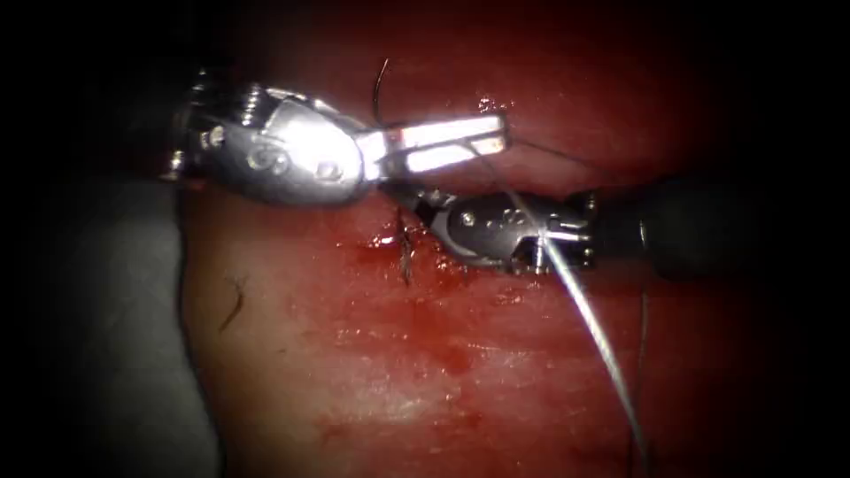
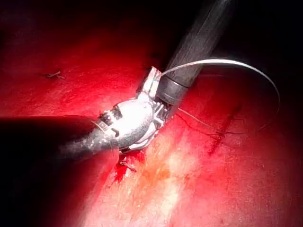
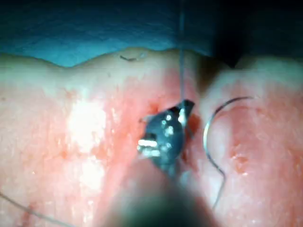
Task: Wound Closure
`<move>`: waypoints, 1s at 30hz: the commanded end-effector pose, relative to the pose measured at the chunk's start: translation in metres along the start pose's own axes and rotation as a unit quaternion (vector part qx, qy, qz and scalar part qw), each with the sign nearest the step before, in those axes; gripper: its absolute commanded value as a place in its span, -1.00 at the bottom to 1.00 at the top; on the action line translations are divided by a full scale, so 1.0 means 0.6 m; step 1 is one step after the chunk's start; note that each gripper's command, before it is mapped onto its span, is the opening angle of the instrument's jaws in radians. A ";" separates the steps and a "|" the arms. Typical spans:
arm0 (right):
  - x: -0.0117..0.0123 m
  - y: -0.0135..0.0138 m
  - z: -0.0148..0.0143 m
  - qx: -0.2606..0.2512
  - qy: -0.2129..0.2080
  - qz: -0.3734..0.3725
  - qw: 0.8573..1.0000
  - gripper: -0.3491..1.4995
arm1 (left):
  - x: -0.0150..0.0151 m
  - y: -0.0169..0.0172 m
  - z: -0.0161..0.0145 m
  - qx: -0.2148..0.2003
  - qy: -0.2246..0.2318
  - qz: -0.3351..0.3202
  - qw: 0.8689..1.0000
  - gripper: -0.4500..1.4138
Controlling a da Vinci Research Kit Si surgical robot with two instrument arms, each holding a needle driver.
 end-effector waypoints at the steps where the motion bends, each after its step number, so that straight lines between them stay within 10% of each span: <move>1: -0.0001 -0.0018 0.0003 0.005 -0.001 -0.017 1.000 -1.00 | -0.0012 0.0011 0.0007 -0.001 0.000 -0.002 1.000 -1.00; 7: 0.0000 -0.0011 -0.0010 0.001 -0.005 -0.018 1.000 -1.00 | -0.0009 0.0011 -0.0010 -0.006 0.005 -0.003 1.000 -1.00; 9: -0.0001 -0.0005 -0.0014 0.002 -0.007 0.012 1.000 0.25 | -0.0006 0.0012 -0.0025 -0.007 0.003 -0.003 1.000 -1.00; 11: 0.0000 -0.0002 -0.0021 0.003 -0.003 0.027 1.000 0.87 | -0.0003 0.0016 -0.0048 -0.007 -0.003 -0.003 1.000 -1.00; 21: 0.0005 -0.0015 -0.0153 0.013 0.014 0.029 0.999 0.91 | -0.0006 0.0104 -0.0201 -0.016 -0.040 0.001 0.999 -1.00; 24: 0.0012 0.0001 -0.0190 0.004 0.015 0.032 0.999 0.91 | -0.0009 0.0136 -0.0229 -0.047 -0.064 -0.034 0.996 0.23; 30: 0.0014 0.0034 -0.0238 -0.006 0.026 0.037 0.999 0.91 | -0.0010 0.0166 -0.0260 -0.089 -0.104 -0.100 0.985 0.95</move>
